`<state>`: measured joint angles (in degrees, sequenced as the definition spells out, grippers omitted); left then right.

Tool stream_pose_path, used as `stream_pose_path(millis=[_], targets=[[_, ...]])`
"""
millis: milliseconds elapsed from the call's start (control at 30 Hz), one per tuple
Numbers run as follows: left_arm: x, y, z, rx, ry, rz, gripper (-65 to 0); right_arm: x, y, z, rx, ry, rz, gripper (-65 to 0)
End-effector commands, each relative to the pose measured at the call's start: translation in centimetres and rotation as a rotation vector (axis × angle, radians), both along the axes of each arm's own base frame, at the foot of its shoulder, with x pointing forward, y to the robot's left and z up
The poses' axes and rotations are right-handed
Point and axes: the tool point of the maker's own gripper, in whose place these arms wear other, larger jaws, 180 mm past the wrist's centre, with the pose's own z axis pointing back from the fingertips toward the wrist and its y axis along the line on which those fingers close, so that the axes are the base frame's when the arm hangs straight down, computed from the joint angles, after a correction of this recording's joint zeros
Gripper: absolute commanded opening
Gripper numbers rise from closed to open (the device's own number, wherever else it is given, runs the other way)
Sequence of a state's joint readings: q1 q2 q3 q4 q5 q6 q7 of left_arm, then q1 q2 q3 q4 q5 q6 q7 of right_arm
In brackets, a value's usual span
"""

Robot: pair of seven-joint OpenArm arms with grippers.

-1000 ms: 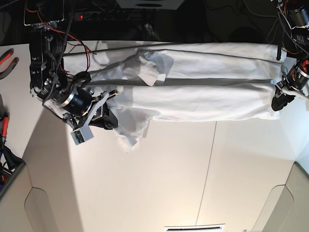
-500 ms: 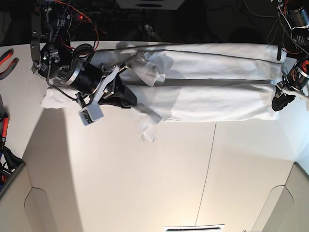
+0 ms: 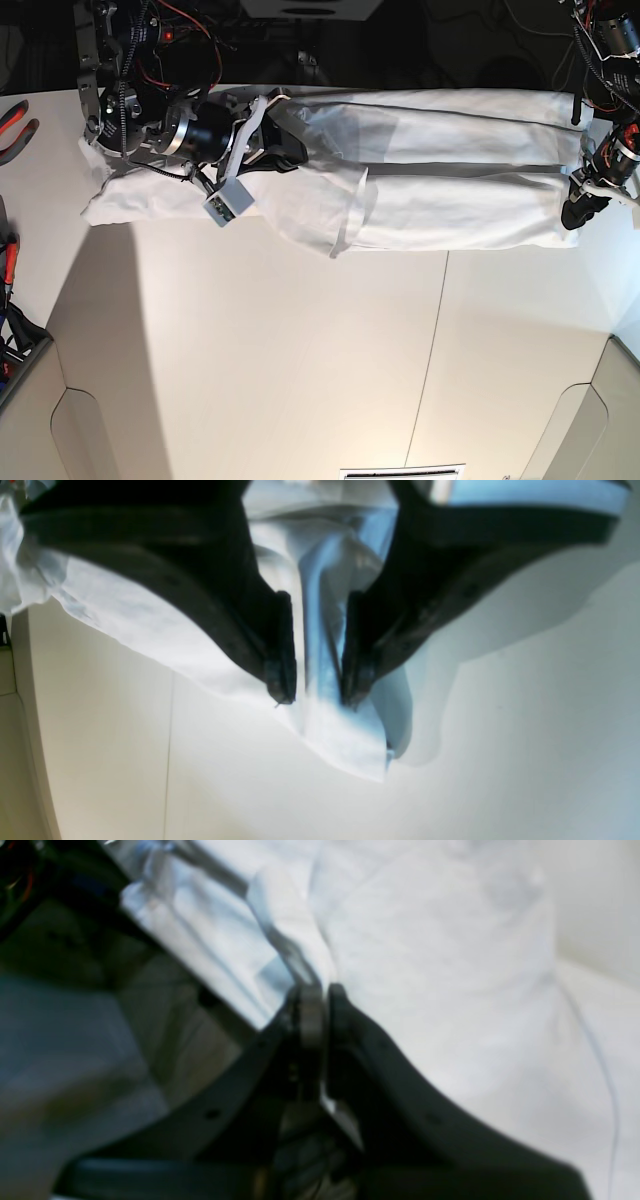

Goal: Layout the t-shirt on the table in an organized manner, then fold the t-shirt properly
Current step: 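Press and tuck the loose sleeve into the fold with the right gripper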

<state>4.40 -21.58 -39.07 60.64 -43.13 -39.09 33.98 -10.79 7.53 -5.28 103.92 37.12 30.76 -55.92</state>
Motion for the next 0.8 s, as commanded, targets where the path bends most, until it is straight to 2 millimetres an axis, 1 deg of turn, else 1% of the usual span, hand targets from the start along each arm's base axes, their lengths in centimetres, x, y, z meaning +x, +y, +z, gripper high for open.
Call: stream_pose_path(millis=[0, 100, 233, 267, 300, 333, 367, 567, 733, 767], targets=[[1.1, 0.9, 1.9, 0.023, -0.064, 0.001, -45.1, 0.3, 0.5, 1.2, 0.04, -0.027, 0.015, -65.0], [1.1, 0.9, 1.9, 0.023, -0.064, 0.001, -45.1, -0.6, 0.7, 1.1, 0.039, -0.001, 0.062, -65.0], [1.1, 0.9, 1.9, 0.023, -0.064, 0.0, -45.1, -0.9, 0.7, 1.0, 0.036, 0.01, 0.073, -65.0], [1.1, 0.9, 1.9, 0.023, -0.064, 0.0, -45.1, -1.1, 0.7, 0.8, 0.03, 0.017, 0.079, -61.1], [1.1, 0.9, 1.9, 0.023, -0.064, 0.0, -45.1, -1.3, 0.7, 0.7, 0.025, 0.028, 0.088, -54.7], [1.1, 0.9, 1.9, 0.023, -0.064, 0.0, -45.1, -1.6, 0.7, 0.7, 0.028, 0.04, 0.097, -49.9], [1.1, 0.9, 1.9, 0.023, -0.064, 0.0, -45.1, -1.7, 0.8, 0.8, 0.032, 0.045, 0.101, -47.6], [1.1, 0.9, 1.9, 0.023, -0.064, 0.001, -45.1, -1.3, 1.0, 1.1, 0.051, 0.03, 0.09, -47.2], [1.1, 0.9, 1.9, 0.023, -0.064, 0.0, -45.1, -0.2, 1.2, 1.9, 0.089, -0.014, 0.054, -47.5], [1.1, 0.9, 1.9, 0.023, -0.064, 0.001, -45.1, 0.0, 1.1, 2.0, 0.087, -0.022, 0.049, -48.9]])
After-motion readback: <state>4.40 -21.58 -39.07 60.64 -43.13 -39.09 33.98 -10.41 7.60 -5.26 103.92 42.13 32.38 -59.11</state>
